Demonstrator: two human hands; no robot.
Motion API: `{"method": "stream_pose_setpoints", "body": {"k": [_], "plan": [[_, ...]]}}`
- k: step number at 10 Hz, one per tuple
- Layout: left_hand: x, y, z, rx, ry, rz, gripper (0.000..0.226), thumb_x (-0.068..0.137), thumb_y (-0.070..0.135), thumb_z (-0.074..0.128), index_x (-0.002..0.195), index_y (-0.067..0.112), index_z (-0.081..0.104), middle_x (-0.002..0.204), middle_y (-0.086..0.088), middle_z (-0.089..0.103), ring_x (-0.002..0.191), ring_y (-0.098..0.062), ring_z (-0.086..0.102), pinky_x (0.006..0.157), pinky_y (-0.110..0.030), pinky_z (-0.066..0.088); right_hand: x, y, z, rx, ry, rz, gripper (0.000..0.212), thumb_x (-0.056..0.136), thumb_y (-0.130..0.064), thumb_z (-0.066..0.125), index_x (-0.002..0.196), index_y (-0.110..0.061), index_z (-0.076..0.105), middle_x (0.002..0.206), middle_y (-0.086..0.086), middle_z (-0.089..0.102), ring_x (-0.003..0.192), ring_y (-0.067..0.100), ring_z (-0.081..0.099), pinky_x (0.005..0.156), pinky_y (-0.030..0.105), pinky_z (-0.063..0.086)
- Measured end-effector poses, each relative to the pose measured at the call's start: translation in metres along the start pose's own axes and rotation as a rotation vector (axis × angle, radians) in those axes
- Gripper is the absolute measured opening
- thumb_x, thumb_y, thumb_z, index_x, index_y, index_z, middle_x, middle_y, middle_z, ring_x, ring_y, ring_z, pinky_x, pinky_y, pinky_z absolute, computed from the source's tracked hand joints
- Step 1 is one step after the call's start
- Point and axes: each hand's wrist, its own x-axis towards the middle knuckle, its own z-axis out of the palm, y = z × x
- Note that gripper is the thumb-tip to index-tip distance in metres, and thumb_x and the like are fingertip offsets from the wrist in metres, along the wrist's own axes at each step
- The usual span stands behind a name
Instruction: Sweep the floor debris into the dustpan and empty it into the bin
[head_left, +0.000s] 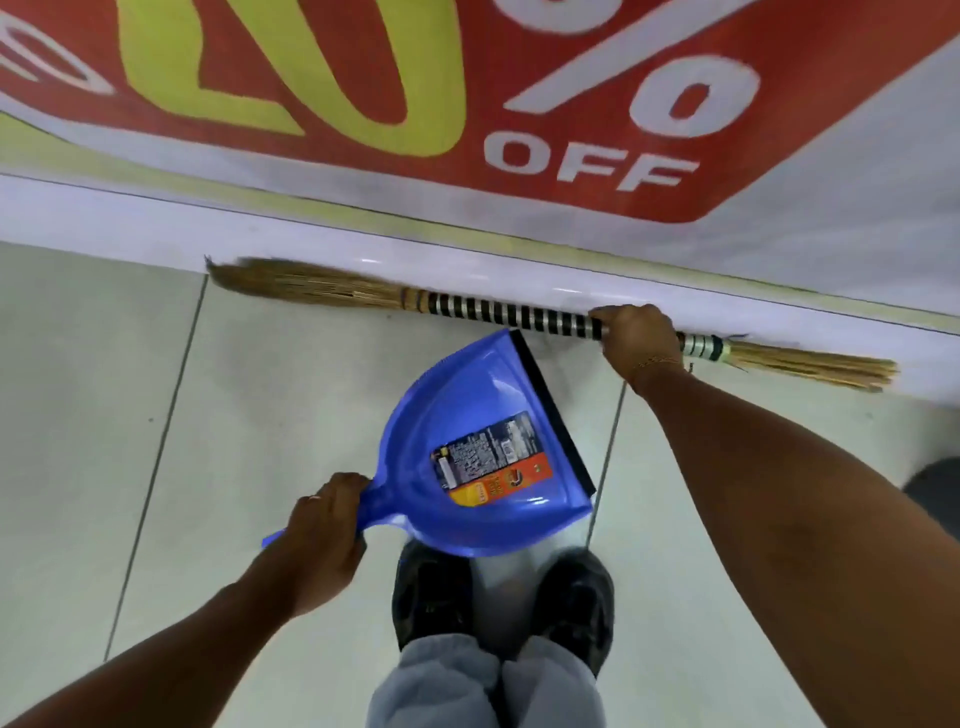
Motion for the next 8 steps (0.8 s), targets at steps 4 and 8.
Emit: {"method": "stream_pose_setpoints", "body": {"k": [4, 8], "plan": [[-0.014, 0.141, -0.007, -0.423, -0.149, -0.459, 0.037, 0.085, 0.003, 0.048, 0.120, -0.003, 0.038, 0.125, -0.024, 0.043, 0.110, -0.044, 0.053, 0.089, -0.047, 0.045, -0.193, 0.029, 0.011, 0.396, 0.015, 0.436, 0.047, 0.085, 0.006, 0.044, 0.121, -0.013, 0.067, 0.125, 0.012, 0.067, 0.116, 0.030, 0.061, 0.102, 0.030, 0.043], [-0.005, 0.195, 0.036, -0.461, -0.090, -0.664, 0.048, 0.088, 0.008, 0.051, 0.129, -0.007, 0.029, 0.135, -0.024, 0.036, 0.124, -0.040, 0.041, 0.102, -0.053, 0.039, -0.235, 0.031, 0.021, 0.474, -0.049, 0.463, 0.045, 0.092, -0.002, 0.042, 0.129, -0.018, 0.060, 0.134, 0.005, 0.060, 0.126, 0.023, 0.054, 0.103, 0.025, 0.039]]}}
